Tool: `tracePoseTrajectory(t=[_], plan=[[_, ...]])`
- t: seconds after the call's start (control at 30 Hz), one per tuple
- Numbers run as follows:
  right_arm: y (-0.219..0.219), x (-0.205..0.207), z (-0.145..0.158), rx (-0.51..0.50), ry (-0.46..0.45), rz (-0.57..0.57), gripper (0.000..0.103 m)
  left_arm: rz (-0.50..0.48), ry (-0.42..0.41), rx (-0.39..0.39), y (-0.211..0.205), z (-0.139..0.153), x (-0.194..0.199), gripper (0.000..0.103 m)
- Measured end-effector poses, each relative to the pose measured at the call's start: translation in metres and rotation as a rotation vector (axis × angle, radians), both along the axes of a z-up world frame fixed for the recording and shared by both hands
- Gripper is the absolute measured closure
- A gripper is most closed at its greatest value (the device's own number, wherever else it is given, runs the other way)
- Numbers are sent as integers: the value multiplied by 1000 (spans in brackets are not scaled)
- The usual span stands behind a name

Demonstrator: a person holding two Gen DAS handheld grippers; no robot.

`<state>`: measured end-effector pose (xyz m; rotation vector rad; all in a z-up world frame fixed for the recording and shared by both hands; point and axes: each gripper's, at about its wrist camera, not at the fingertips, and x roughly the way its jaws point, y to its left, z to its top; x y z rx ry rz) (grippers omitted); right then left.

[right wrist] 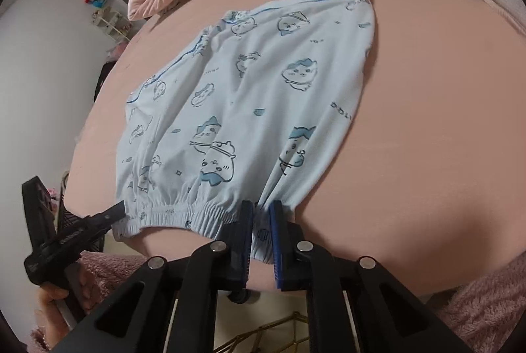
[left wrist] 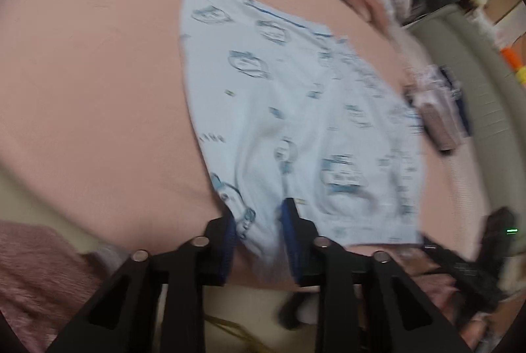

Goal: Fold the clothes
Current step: 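Grasp the leg cuffs with both tools and pull to straighten the legs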

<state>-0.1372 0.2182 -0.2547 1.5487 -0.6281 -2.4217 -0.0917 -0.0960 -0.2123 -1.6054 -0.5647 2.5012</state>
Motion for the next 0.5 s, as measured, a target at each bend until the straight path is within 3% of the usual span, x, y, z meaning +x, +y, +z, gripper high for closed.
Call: tracePoseTrajectory(t=[0.2,0.3,0.33,0.37,0.5], plan=[[17,-4,-8,-89,-65,-91,93,-19,4,55,-1,-1,0,78],[18,-5,-13,-88,-67,-87,93,-28,6,83,-2,-1,0,78],[15,-4,-12,-68,-59,-77,93,-32,7,92,-2,-1,0,81],[11,-4,-9,-42,-48,-64,94,-34,8,98,-3,-1,0,94],[-2,2,3,46,-7,-35,100,-25,28,54,-10,10,3,99]])
